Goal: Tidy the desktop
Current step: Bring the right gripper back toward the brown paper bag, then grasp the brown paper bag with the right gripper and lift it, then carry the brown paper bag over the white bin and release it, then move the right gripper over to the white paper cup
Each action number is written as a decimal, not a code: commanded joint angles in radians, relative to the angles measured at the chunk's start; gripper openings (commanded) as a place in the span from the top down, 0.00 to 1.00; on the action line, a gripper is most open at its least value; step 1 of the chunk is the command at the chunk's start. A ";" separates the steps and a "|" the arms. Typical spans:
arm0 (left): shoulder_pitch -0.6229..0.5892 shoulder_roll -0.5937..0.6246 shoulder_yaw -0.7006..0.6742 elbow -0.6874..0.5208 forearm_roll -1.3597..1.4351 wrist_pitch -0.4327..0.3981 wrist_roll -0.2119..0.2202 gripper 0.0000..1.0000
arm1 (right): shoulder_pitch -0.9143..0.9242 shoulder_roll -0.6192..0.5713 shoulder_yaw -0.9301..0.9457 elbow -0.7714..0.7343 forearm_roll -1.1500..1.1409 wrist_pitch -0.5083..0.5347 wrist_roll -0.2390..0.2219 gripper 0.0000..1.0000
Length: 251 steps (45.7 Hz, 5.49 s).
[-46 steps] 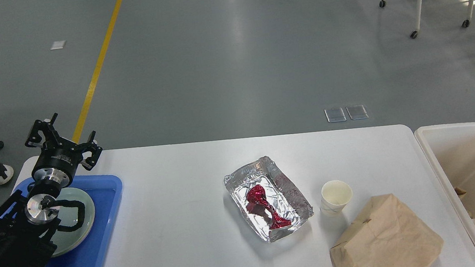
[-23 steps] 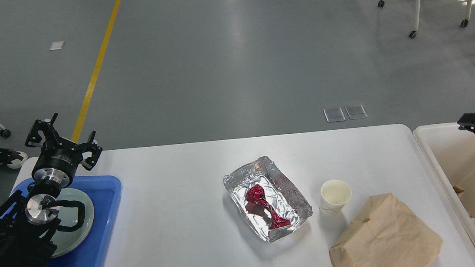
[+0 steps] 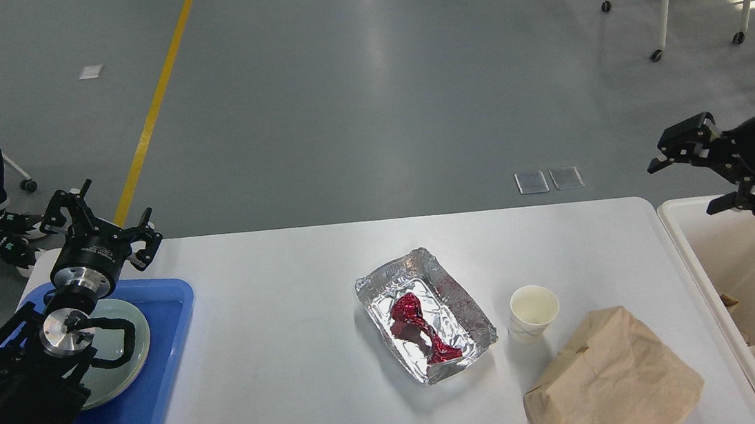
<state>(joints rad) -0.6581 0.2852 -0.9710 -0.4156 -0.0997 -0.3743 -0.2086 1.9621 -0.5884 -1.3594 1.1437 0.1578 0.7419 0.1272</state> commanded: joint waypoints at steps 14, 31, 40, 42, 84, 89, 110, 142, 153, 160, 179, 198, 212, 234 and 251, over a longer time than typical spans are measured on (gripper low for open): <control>0.000 0.000 0.000 0.000 0.000 0.000 0.000 0.03 | 0.206 0.177 -0.093 0.199 -0.003 0.137 -0.001 0.00; 0.000 0.000 0.000 0.000 0.000 0.000 0.000 0.03 | -0.196 0.228 0.014 0.153 -0.009 -0.081 -0.003 0.00; 0.000 0.000 0.000 0.000 0.000 0.000 0.000 0.03 | -0.345 0.262 0.023 0.068 -0.011 -0.127 -0.003 0.00; 0.000 0.000 0.000 0.000 0.000 0.000 0.000 0.03 | -0.356 0.262 0.029 0.059 -0.009 -0.127 -0.001 0.00; 0.000 0.000 0.000 0.000 0.000 0.000 0.000 0.03 | -0.575 0.297 0.109 -0.050 -0.012 -0.323 -0.004 0.46; 0.000 0.000 0.000 0.000 0.000 0.000 0.000 0.03 | -0.574 0.294 0.092 -0.044 -0.014 -0.322 -0.011 0.88; 0.000 0.000 0.000 0.000 0.000 0.000 0.000 0.03 | -0.395 0.226 -0.024 0.011 -0.012 -0.319 -0.055 1.00; 0.000 0.000 0.000 0.000 0.000 0.000 0.000 0.03 | 0.485 0.007 -0.102 0.044 -0.015 0.057 -0.050 1.00; 0.000 0.000 0.000 0.000 0.000 0.000 0.000 0.03 | 0.376 -0.039 -0.101 -0.094 -0.014 0.030 -0.052 1.00; 0.000 0.000 0.000 0.000 0.000 0.000 0.000 0.03 | 0.060 -0.106 -0.050 -0.350 0.003 -0.004 -0.052 1.00; 0.000 0.000 0.000 0.000 0.000 0.000 0.000 0.03 | -0.670 -0.174 0.177 -0.613 0.002 -0.519 -0.050 0.58; 0.000 0.000 0.000 0.000 0.000 0.000 0.000 0.03 | -0.894 -0.159 0.304 -0.619 -0.001 -0.719 -0.050 0.00; 0.000 0.000 0.000 0.000 0.000 0.000 0.000 0.03 | -0.605 -0.130 0.260 -0.470 -0.014 -0.652 -0.050 0.00; 0.000 0.000 0.000 0.000 0.000 0.000 0.000 0.03 | 0.082 0.113 -0.032 -0.073 -0.009 -0.104 -0.050 0.00; 0.000 0.000 0.000 0.000 0.000 0.000 0.000 0.03 | 0.385 0.226 -0.055 0.094 -0.012 0.074 -0.050 0.00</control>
<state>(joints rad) -0.6581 0.2853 -0.9710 -0.4157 -0.0997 -0.3743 -0.2086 2.3344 -0.3642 -1.4243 1.2260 0.1488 0.8077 0.0768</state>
